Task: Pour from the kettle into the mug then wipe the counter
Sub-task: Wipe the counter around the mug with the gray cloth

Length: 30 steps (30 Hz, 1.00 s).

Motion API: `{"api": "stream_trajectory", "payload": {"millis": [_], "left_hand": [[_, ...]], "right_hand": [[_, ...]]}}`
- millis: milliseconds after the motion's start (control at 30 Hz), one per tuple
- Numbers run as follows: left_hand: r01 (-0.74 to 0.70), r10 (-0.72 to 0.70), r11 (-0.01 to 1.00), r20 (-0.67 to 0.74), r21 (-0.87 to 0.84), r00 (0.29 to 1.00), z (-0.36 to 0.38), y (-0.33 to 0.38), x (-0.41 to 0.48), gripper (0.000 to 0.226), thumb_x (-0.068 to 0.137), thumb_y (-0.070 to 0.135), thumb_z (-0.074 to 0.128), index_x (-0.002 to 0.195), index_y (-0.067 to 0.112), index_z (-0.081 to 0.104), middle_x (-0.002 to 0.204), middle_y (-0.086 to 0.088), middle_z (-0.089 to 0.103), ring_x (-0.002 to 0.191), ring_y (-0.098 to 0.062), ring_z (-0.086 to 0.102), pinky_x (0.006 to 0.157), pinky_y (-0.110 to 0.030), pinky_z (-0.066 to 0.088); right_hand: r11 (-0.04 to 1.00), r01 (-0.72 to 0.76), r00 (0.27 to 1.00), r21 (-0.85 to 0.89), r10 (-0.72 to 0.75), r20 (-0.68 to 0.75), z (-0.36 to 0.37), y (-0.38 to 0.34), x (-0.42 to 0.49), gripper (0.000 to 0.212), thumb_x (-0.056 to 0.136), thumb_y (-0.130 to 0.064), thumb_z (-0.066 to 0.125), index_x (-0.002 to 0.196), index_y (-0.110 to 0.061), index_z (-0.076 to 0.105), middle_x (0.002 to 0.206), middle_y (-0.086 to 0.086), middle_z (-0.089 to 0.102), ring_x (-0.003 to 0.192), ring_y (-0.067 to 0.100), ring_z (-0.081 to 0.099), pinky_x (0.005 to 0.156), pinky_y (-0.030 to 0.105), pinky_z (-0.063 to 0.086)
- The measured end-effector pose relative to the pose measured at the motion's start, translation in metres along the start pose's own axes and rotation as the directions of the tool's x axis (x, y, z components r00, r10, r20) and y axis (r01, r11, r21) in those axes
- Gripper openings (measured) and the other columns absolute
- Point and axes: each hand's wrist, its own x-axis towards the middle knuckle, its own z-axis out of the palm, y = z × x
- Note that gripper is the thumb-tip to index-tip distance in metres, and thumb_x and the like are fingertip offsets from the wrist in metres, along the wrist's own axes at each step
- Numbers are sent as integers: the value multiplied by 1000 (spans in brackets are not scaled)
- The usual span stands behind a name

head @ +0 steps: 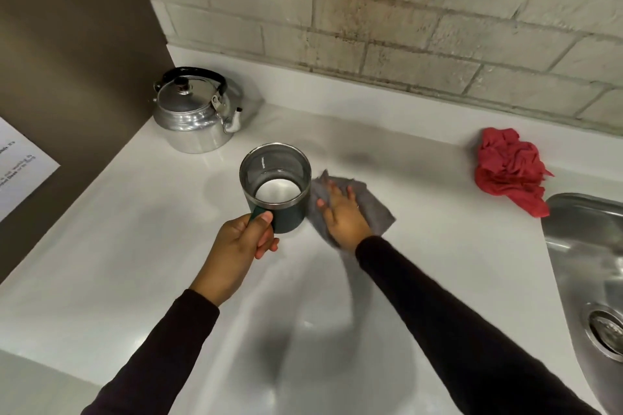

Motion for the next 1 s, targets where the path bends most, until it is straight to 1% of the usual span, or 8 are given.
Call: {"api": "stream_trajectory", "payload": {"millis": [100,167,267,400,533,667,867,1000], "left_hand": [[-6,6,1000,9,0,1000,-3,2,-1,41,73,52,48,41,28,39,44,6,39,49,-9,47,90,-45,51],[-7,7,1000,8,6,1000,-4,2,-2,41,73,54,48,41,28,40,45,5,40,50,-9,48,91,-46,51],[3,-3,1000,1,-3,1000,-5,3,-1,41,71,55,48,40,28,41,44,6,41,50,-8,49,92,-47,51],[7,-7,999,7,-42,1000,-7,5,2,40,70,53,50,40,28,40,44,8,38,49,-9,49,91,-47,50],[16,-16,998,9,-55,1000,-11,8,3,42,74,48,51,39,29,40,44,8,36,48,-9,45,91,-48,50],[24,-24,999,-1,-34,1000,-20,5,3,45,83,38,46,40,27,40,44,6,37,48,-8,50,93,-52,48],[-7,7,1000,-22,2,1000,-41,11,2,45,84,36,45,41,26,38,43,7,36,47,-8,49,92,-55,47],[-43,43,999,-25,28,999,-54,17,0,45,85,36,45,41,27,37,43,7,35,47,-9,47,87,-52,47]], "right_hand": [[1000,-6,1000,-11,6,5,24,-24,-40,60,97,-38,25,149,-14,5,160,5,6,147,19,3,119,47,-5],[984,29,999,-174,-24,29,35,-28,-69,63,95,-45,18,149,-18,-1,160,1,1,147,18,-3,118,54,-5],[972,-6,1000,-235,11,22,35,-18,-89,61,95,-47,16,148,-26,-4,160,-6,-1,147,19,-6,116,56,-9],[981,-150,985,-124,137,-110,15,20,-72,60,95,-36,29,149,-22,8,160,0,6,147,22,4,114,54,-10],[951,-310,931,1,304,-200,-15,59,-10,59,93,-14,41,147,-7,17,157,12,18,145,24,16,119,49,0],[937,-345,920,51,349,-178,-23,50,64,47,97,-19,35,143,-8,30,154,14,28,142,30,22,118,46,7],[999,-5,1000,51,5,2,2,-14,101,47,98,-23,31,145,-19,27,154,8,30,141,32,19,118,37,2],[956,285,942,-66,-267,204,18,-58,67,38,92,-19,39,126,-9,53,142,16,46,138,31,29,119,51,7]]}}
